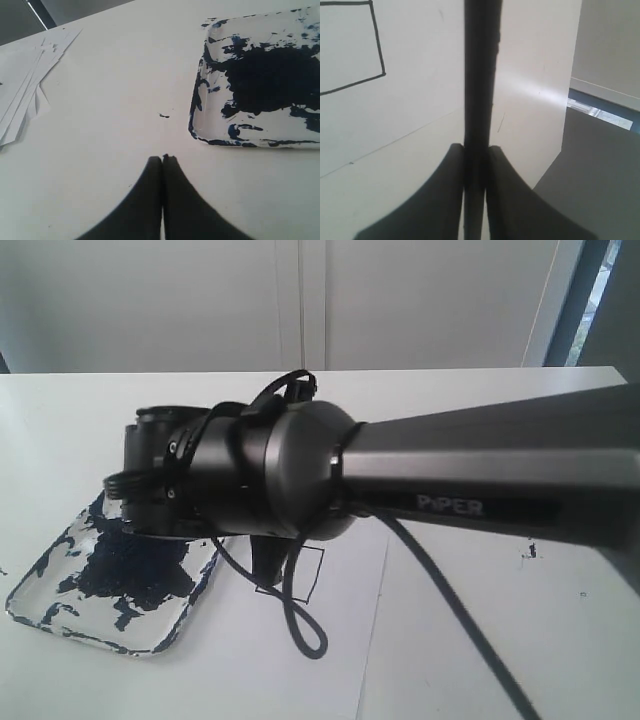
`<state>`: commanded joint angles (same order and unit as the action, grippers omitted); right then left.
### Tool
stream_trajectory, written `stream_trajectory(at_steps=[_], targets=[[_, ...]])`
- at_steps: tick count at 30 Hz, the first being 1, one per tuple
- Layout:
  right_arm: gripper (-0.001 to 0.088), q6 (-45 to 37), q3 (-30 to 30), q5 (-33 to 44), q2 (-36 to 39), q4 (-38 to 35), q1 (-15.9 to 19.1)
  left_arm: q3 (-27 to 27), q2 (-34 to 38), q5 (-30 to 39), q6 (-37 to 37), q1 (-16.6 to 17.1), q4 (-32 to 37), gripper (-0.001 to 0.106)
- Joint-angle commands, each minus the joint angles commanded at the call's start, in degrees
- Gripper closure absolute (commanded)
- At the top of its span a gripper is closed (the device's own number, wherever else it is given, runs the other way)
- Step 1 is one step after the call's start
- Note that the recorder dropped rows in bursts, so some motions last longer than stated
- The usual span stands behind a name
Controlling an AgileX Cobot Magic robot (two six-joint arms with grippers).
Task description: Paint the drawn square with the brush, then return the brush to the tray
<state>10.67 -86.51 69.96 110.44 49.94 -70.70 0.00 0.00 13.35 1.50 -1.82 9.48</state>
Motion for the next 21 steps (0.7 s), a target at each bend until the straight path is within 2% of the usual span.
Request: stream_trajectory(at_steps=[21], targets=[[0.0868,3.2,0.9,0.0,-13.3,-8.2,-0.7,0.0,0.0,0.0,0.2,0.0,0.3,0.105]])
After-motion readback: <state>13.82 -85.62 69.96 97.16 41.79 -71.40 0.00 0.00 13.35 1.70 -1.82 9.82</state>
